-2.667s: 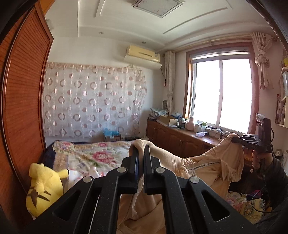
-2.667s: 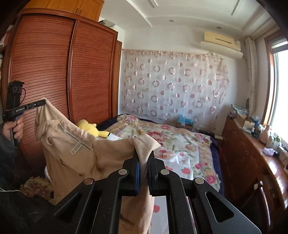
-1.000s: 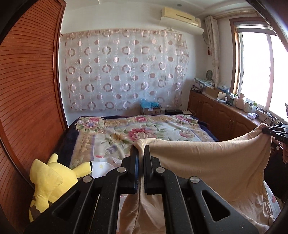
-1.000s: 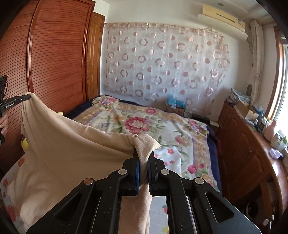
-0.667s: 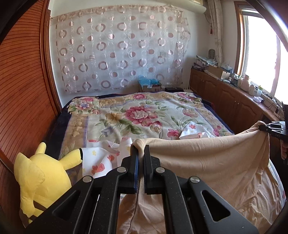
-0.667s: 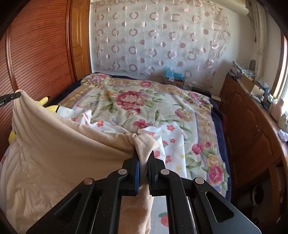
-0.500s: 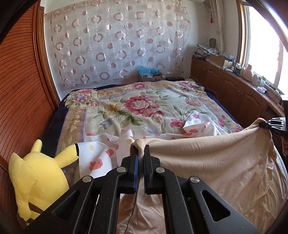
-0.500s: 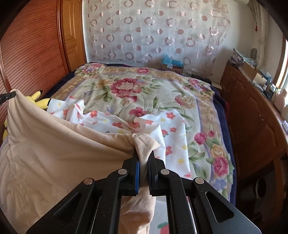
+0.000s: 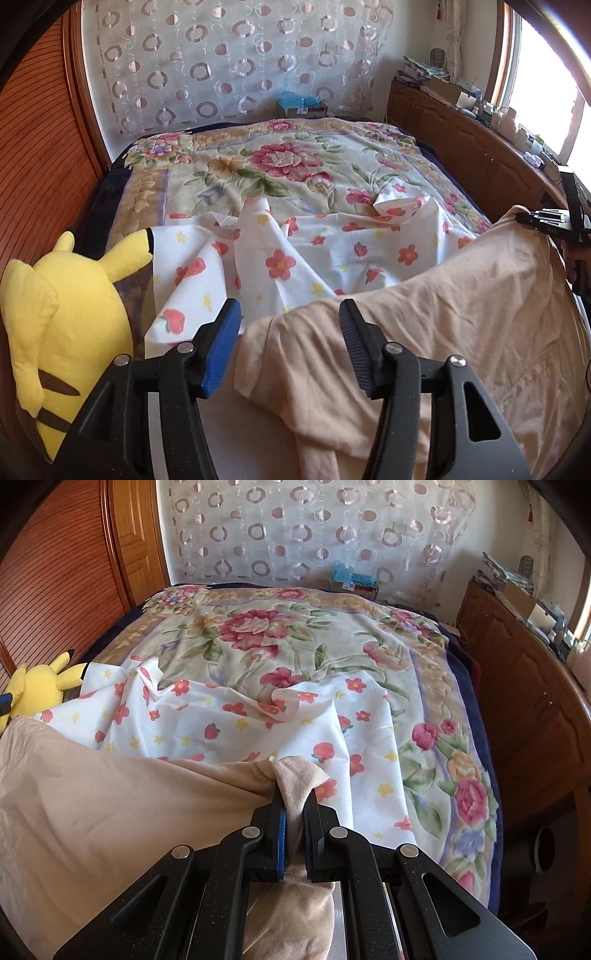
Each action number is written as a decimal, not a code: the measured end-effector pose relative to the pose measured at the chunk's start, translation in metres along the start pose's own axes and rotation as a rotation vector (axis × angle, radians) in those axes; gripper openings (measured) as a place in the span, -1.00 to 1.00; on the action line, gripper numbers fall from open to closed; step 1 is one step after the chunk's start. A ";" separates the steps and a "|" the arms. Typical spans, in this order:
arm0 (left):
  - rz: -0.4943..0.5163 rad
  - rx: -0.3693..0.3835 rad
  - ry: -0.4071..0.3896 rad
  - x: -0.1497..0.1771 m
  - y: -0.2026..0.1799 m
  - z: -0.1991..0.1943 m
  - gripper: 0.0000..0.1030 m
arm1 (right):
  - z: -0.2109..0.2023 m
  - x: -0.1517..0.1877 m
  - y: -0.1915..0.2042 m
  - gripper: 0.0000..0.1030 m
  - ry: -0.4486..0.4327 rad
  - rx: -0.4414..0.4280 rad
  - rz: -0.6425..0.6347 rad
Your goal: Fold small clothes
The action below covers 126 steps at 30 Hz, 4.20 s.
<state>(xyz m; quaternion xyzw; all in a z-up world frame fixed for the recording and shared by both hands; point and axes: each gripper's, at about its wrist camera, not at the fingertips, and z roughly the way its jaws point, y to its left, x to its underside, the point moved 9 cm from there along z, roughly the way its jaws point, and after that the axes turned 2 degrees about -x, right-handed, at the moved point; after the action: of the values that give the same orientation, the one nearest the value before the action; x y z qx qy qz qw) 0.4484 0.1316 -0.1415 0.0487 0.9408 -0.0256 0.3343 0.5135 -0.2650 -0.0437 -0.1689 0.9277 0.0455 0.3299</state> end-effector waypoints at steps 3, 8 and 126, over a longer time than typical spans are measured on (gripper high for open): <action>-0.031 -0.031 0.035 0.017 0.011 0.010 0.11 | -0.005 0.003 0.002 -0.87 -0.004 0.007 -0.006; -0.070 -0.034 0.054 0.026 0.012 0.019 0.11 | -0.003 0.017 0.006 -0.87 0.006 0.010 0.015; -0.050 0.019 -0.198 0.014 -0.027 -0.136 -0.98 | -0.125 0.122 0.031 -0.96 -0.238 0.000 0.064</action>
<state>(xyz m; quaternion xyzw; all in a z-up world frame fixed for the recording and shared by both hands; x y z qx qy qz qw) 0.3495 0.1164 -0.0445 0.0254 0.9039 -0.0475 0.4244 0.3401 -0.2951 -0.0239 -0.1324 0.8869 0.0759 0.4359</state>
